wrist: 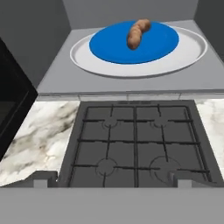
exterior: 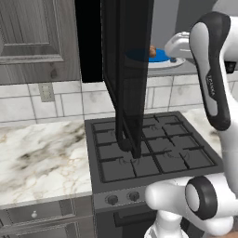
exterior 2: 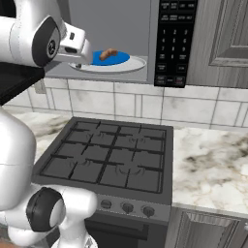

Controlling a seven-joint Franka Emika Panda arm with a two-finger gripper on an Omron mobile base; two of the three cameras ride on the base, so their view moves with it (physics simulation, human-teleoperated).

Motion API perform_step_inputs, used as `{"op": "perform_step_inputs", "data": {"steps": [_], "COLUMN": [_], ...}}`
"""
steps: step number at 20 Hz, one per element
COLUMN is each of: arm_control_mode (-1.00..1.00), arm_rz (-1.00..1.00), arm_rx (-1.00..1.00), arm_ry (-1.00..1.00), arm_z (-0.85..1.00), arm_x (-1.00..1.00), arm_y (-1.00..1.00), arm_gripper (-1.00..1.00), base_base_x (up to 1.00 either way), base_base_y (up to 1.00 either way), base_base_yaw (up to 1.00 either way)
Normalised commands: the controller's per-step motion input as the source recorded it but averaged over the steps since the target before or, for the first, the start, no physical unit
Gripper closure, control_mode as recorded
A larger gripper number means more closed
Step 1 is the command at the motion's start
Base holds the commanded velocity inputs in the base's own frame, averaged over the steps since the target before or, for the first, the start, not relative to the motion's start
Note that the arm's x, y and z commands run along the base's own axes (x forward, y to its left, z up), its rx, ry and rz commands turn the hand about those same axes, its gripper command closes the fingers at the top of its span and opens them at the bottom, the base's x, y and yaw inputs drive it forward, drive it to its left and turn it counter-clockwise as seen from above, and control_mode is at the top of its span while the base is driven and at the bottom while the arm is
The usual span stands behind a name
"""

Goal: Retrieve the reheated potato from the microwave, then place the potato, cheese, and condiment on the cutting board.

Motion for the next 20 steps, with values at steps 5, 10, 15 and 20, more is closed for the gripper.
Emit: {"op": "perform_step_inputs", "data": {"steps": [5,10,15,20], "arm_control_mode": [-1.0,-1.0,-1.0,-1.0], "arm_rz": [-0.18,-0.12,-0.05,-0.01], "arm_rx": [-0.08,-0.03,-0.01,0.0], "arm_ry": [-0.12,-0.13,-0.03,-0.01], "arm_z": [0.0,-0.01,-0.06,-0.03], "arm_x": [0.57,0.6,0.7,0.72], "arm_y": [-0.09,-0.06,-0.01,-0.01], "arm_gripper": [-1.0,-1.0,-1.0,-1.0], "base_base_x": [0.0,0.0,0.0,0.0], "base_base_y": [0.0,0.0,0.0,0.0], "base_base_yaw": [0.0,0.0,0.0,0.0]}}
